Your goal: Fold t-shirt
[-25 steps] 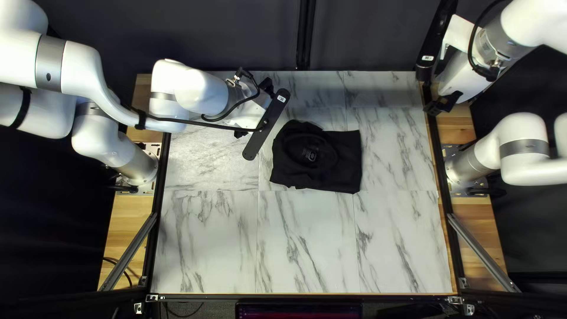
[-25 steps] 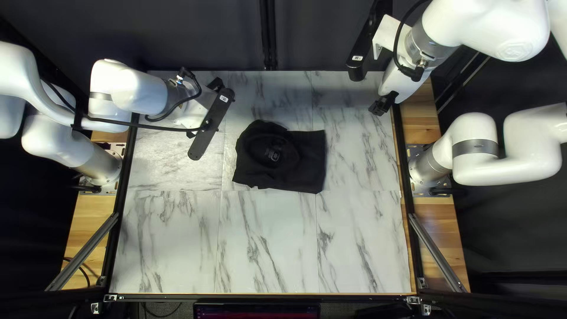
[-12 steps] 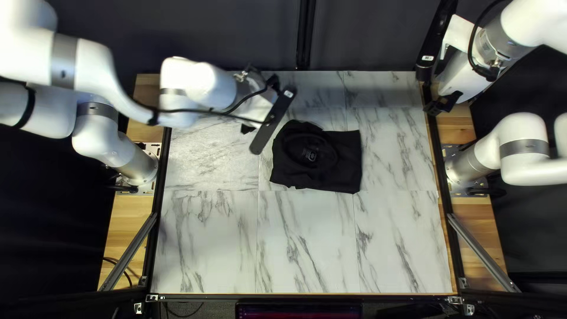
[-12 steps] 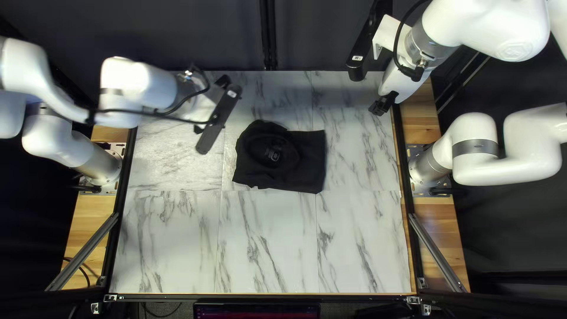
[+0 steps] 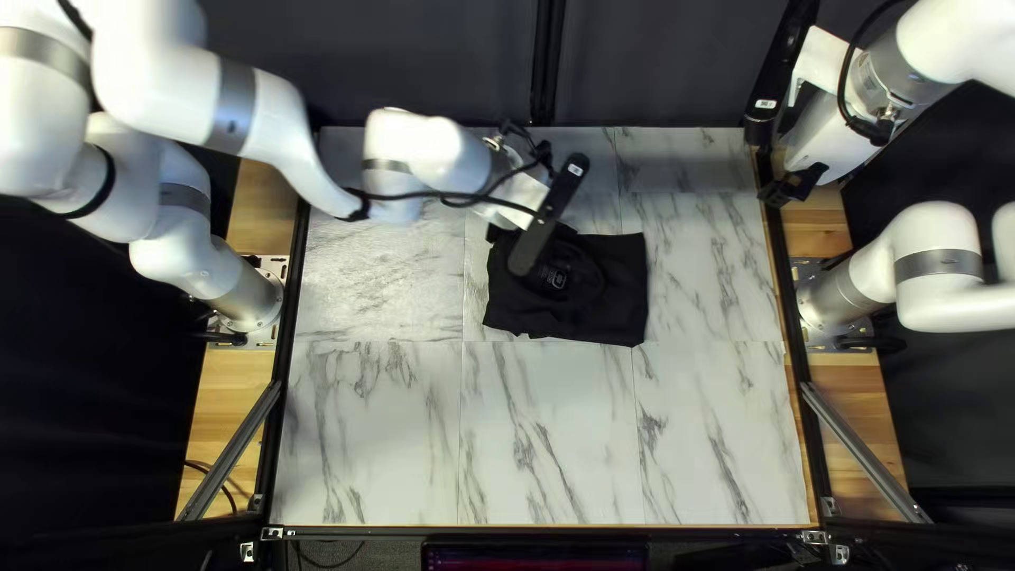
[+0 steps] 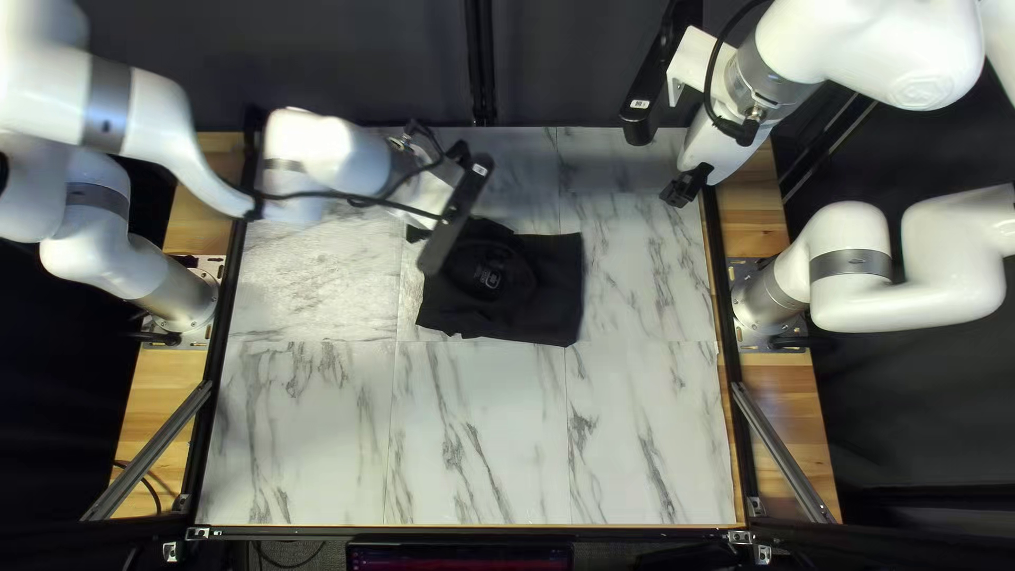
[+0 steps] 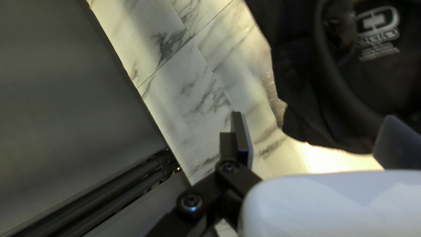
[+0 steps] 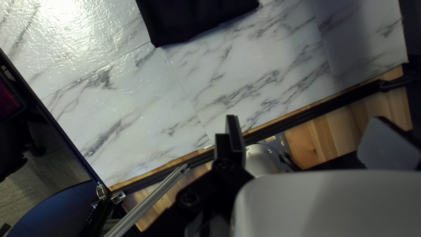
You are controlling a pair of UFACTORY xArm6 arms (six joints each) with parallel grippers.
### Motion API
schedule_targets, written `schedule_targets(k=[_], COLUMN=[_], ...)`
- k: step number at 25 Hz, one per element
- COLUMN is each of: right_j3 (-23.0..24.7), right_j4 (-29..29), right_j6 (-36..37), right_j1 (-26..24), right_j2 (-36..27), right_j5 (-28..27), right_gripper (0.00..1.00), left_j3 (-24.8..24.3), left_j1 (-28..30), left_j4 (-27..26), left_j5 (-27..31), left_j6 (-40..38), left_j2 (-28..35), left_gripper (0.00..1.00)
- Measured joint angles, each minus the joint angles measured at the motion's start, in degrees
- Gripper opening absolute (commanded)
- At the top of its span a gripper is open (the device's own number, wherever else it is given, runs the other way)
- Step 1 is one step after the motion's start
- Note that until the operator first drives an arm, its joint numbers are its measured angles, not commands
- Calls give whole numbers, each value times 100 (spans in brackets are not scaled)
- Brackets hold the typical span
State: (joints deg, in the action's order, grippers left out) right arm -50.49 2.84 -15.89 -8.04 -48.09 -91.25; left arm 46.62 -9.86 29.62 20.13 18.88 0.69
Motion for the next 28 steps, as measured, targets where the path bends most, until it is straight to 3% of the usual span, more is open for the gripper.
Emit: schedule_targets(k=[5, 9, 17, 25, 28], right_j3=[0, 0, 0, 0, 0], right_j4=[0, 0, 0, 0, 0], right_j6=[0, 0, 0, 0, 0], right_j1=[0, 0, 0, 0, 0], right_j2=[0, 0, 0, 0, 0], right_j5=[0, 0, 0, 0, 0], right_gripper=[100, 100, 100, 100, 100], left_j3=[673, 1149, 1536, 1233, 1301], left_j1=[98, 64, 72, 484, 538], left_j4=[1069, 1411, 1196, 1167, 1175], left_j5=[20, 35, 114, 525, 596], left_j6=[-1475, -1985, -1984, -2291, -2336], left_j2=[-892, -1498, -1922, -1417, -1504], left_gripper=[100, 100, 100, 100, 100])
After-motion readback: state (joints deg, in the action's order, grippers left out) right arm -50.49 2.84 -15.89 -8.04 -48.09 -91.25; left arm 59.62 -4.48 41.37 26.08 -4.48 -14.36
